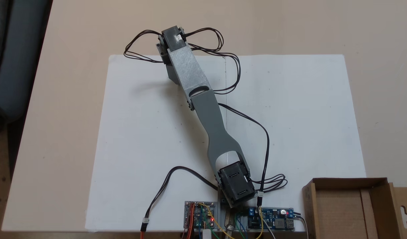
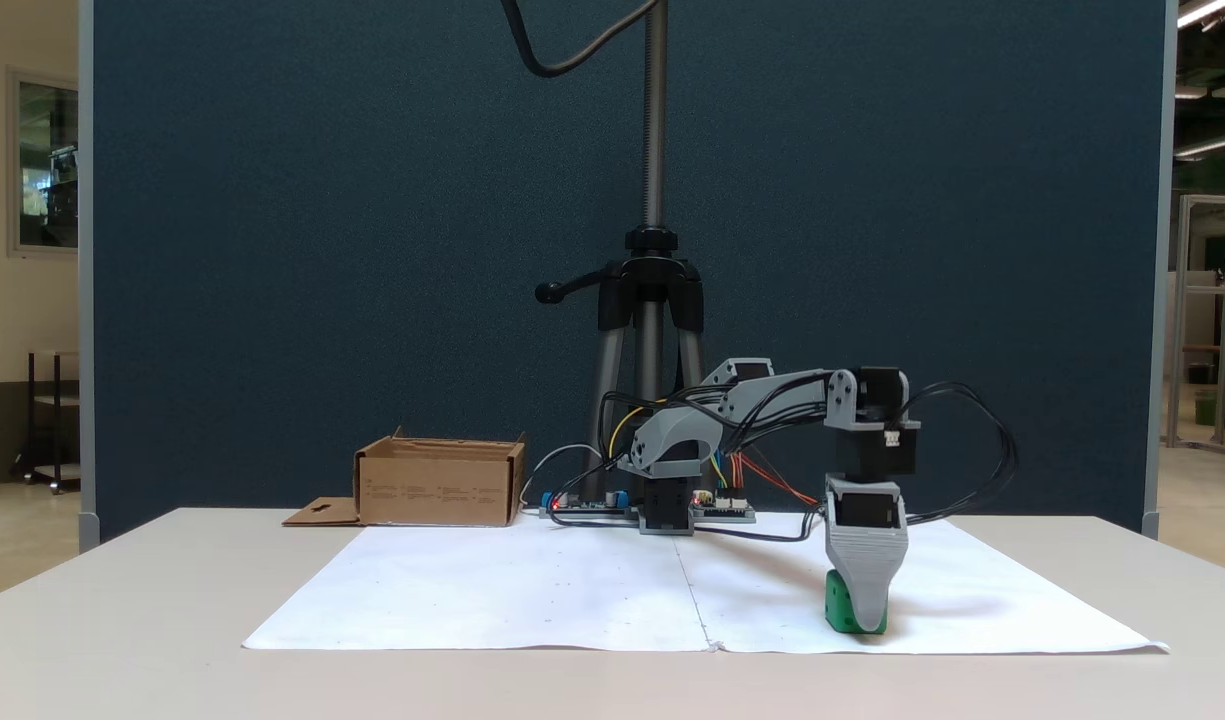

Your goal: Grasp a green dice and put it in the bin.

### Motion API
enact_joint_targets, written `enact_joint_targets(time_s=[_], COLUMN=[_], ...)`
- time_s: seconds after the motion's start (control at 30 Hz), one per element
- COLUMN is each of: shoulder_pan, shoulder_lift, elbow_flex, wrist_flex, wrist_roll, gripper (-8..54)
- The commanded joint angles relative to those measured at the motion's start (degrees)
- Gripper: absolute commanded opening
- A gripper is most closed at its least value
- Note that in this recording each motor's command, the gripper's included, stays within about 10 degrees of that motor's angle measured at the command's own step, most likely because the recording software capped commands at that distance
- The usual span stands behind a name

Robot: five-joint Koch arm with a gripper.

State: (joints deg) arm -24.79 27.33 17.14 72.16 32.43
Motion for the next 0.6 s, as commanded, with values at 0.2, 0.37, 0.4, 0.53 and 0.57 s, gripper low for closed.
enact_joint_targets(time_s=[0.2,0.37,0.4,0.53,0.57], shoulder_pan=[0.09,0.09,0.09,-0.18,-0.26], shoulder_lift=[1.41,1.41,1.41,1.58,1.58], elbow_flex=[0.62,1.58,1.85,2.46,2.64], wrist_flex=[-2.11,-2.11,-2.11,-1.32,-1.23], wrist_roll=[3.25,3.25,3.25,3.25,3.25], gripper=[41.7,41.4,41.0,33.8,31.2])
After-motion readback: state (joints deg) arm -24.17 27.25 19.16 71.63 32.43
